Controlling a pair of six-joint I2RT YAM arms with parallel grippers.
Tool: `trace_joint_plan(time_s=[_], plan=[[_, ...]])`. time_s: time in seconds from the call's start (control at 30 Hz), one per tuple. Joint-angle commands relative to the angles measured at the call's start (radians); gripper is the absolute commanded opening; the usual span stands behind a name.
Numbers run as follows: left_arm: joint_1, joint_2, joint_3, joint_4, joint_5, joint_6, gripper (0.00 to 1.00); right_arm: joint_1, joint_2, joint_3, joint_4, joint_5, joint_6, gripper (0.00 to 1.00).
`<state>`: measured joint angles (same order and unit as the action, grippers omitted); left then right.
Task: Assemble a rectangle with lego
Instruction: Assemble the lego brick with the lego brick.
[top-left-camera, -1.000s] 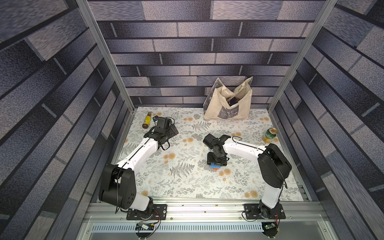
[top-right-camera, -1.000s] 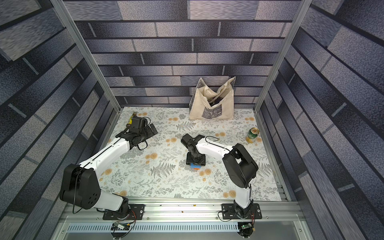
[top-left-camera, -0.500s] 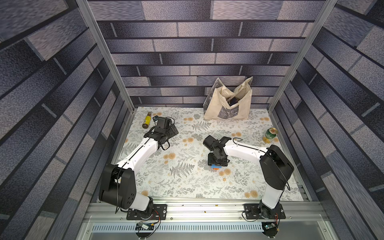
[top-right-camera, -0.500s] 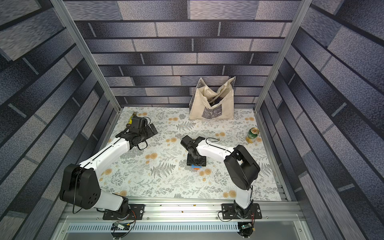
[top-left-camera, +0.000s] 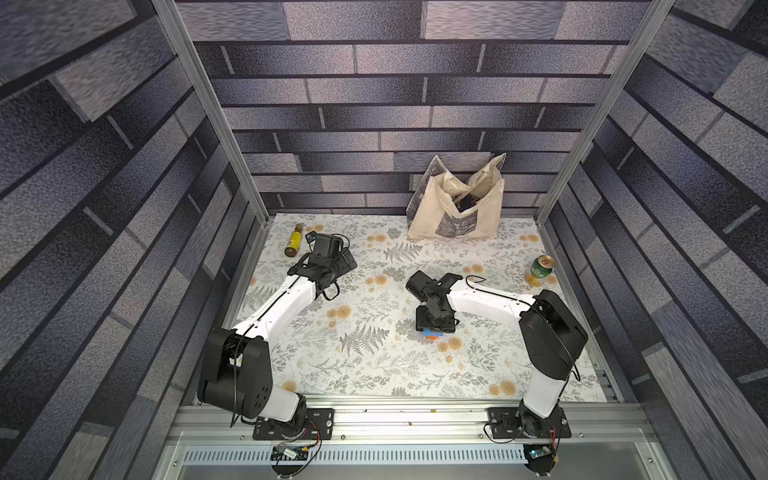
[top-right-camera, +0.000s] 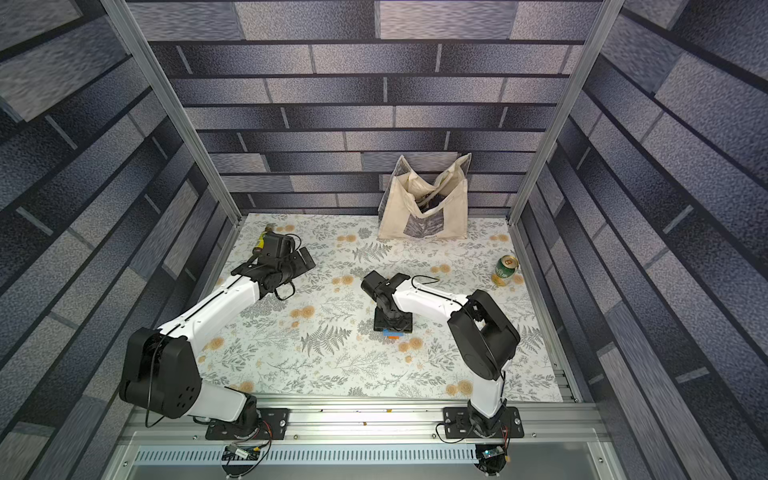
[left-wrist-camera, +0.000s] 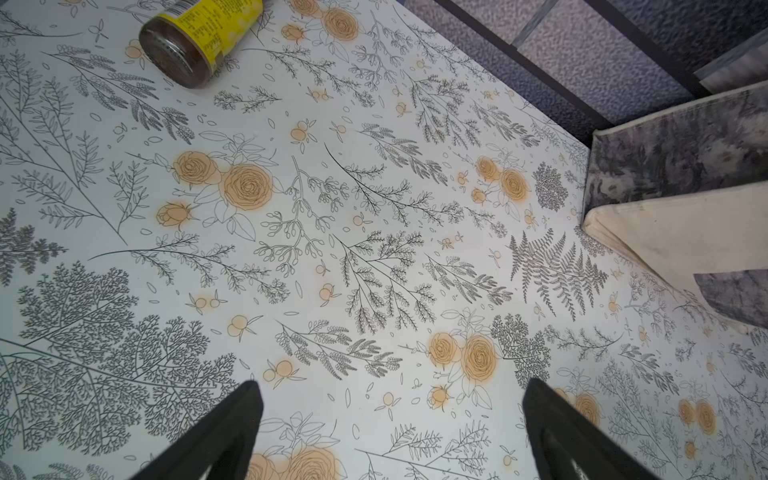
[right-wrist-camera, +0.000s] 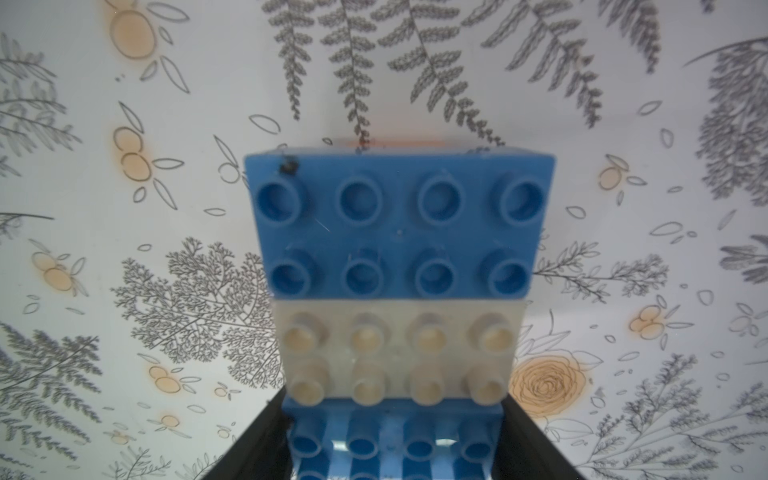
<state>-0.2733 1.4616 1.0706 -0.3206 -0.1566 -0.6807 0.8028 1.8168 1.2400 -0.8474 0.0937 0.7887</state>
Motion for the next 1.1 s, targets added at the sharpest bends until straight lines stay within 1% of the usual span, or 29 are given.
trace_joint_plan(time_s=[0.0, 0.3, 0.47, 1.07], plan=[[-0.002, -0.001, 0.019, -0.007, 0.005, 0.015, 1.00, -0.002, 0.010, -0.044, -0.009, 0.056, 0.008, 0.02], [-0.005, 0.001, 0.021, -0.005, 0.007, 0.018, 1.00, -0.002, -0.011, -0.084, 0.013, 0.075, 0.024, 0.02], [-0.006, 0.002, 0.021, -0.007, 0.007, 0.018, 1.00, -0.002, 0.004, -0.083, 0.015, 0.071, 0.018, 0.02], [-0.006, 0.001, 0.019, -0.008, 0.007, 0.015, 1.00, 0.002, -0.079, -0.095, 0.049, 0.099, 0.003, 0.02]])
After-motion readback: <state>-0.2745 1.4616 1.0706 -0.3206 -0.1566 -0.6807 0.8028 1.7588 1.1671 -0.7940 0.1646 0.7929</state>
